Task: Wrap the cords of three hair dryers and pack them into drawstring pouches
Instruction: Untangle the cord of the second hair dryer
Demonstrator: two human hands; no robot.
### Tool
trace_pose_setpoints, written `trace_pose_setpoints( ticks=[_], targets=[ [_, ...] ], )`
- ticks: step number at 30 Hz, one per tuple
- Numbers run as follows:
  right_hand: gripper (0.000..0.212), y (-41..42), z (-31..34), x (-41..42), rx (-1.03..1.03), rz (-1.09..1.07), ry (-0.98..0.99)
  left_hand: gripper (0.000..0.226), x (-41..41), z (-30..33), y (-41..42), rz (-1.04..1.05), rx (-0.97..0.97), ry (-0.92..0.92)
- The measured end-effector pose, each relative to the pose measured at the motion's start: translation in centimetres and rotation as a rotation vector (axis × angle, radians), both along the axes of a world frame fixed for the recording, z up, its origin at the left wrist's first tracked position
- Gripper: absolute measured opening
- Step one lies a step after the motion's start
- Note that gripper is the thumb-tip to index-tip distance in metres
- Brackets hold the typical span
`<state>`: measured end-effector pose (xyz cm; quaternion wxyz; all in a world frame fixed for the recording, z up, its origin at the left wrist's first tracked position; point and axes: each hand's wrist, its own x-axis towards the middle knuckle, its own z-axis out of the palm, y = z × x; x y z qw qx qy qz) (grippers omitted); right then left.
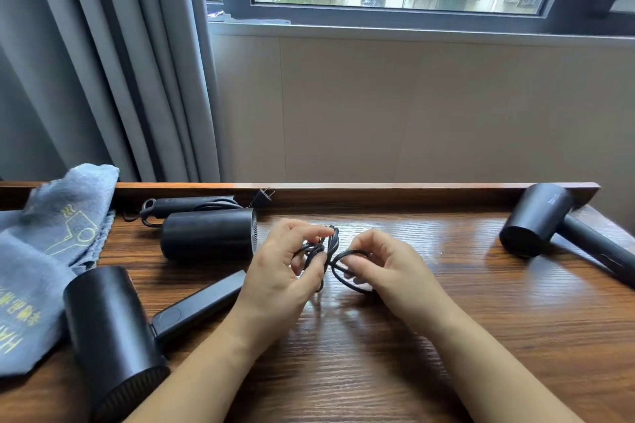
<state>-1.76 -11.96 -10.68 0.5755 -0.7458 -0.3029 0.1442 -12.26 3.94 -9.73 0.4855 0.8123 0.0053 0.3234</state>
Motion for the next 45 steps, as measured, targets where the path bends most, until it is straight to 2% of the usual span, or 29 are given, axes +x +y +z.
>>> trace_pose_setpoints(
  ticks=[3, 6, 8, 11, 12, 14, 17, 20, 23, 26, 30, 35, 37, 39, 40, 42, 43, 45],
  targets=[
    [0.014, -0.8, 0.9, 0.2, 0.125, 0.119, 0.170, 0.031, -0.1, 0.2, 0.2, 0.017, -0.021, -0.010],
    [0.020, -1.4, 2.0, 0.1, 0.216, 0.223, 0.161, 0.031, -0.1, 0.5, 0.7, 0.094, -0.018, -0.063],
    [0.028, -1.5, 2.2, 0.2, 0.148, 0.241, 0.078, 0.029, -0.1, 0.6, 1.2, 0.173, -0.043, -0.080],
    [0.031, -1.6, 1.6, 0.4, -0.114, 0.193, -0.166, 0.029, 0.0, 0.6, 1.3, 0.241, -0.138, -0.077],
    [0.032, -1.4, 1.5, 0.5, -0.177, 0.187, -0.199, 0.029, 0.0, 0.6, 1.3, 0.250, -0.152, -0.075],
    [0.031, -1.2, 1.6, 0.7, -0.195, 0.176, -0.130, 0.029, 0.0, 0.6, 1.3, 0.267, -0.155, -0.073],
    [0.026, -1.2, 1.9, 0.7, -0.038, 0.131, 0.111, 0.031, 0.1, 0.6, 1.4, 0.264, -0.170, -0.076],
    [0.016, -1.3, 1.6, 0.3, 0.072, 0.100, 0.109, 0.032, 0.0, 0.5, 1.2, 0.237, -0.177, -0.063],
    [0.033, -0.9, 1.9, 0.3, 0.322, 0.042, 0.293, 0.032, 0.1, 0.1, 1.5, 0.224, -0.213, -0.033],
    [0.029, -0.7, 2.5, 0.5, 0.475, -0.045, 0.434, 0.030, 0.2, -0.1, 1.4, 0.170, -0.224, 0.050],
    [0.027, -1.1, 1.9, 0.7, 0.379, -0.024, 0.317, 0.034, 0.0, 0.3, 1.0, 0.118, -0.243, 0.116],
    [0.015, -1.6, 1.3, 1.2, -0.152, -0.113, -0.139, 0.025, -0.1, 0.2, 0.7, 0.038, -0.184, 0.252],
    [0.014, -1.6, 1.1, 1.5, -0.326, -0.107, -0.247, 0.026, -0.1, 0.0, 0.4, -0.020, -0.220, 0.279],
    [0.015, -1.5, 0.8, 1.6, -0.404, -0.073, -0.251, 0.017, 0.1, -0.3, 0.3, 0.016, -0.210, 0.257],
    [0.015, -1.5, 0.6, 1.7, -0.432, -0.056, -0.258, 0.011, 0.2, -0.5, 0.4, 0.088, -0.112, 0.239],
    [0.017, -1.5, 0.4, 1.8, -0.458, -0.048, -0.295, 0.021, 0.3, -1.1, 0.9, 0.218, 0.122, 0.239],
    [0.018, -1.5, 0.4, 1.9, -0.421, -0.062, -0.265, 0.028, 0.4, -1.4, 1.1, 0.246, 0.182, 0.283],
    [0.022, -1.3, 0.6, 1.8, -0.213, -0.098, -0.052, 0.037, 0.5, -1.6, 1.4, 0.240, 0.202, 0.407]
  ],
)
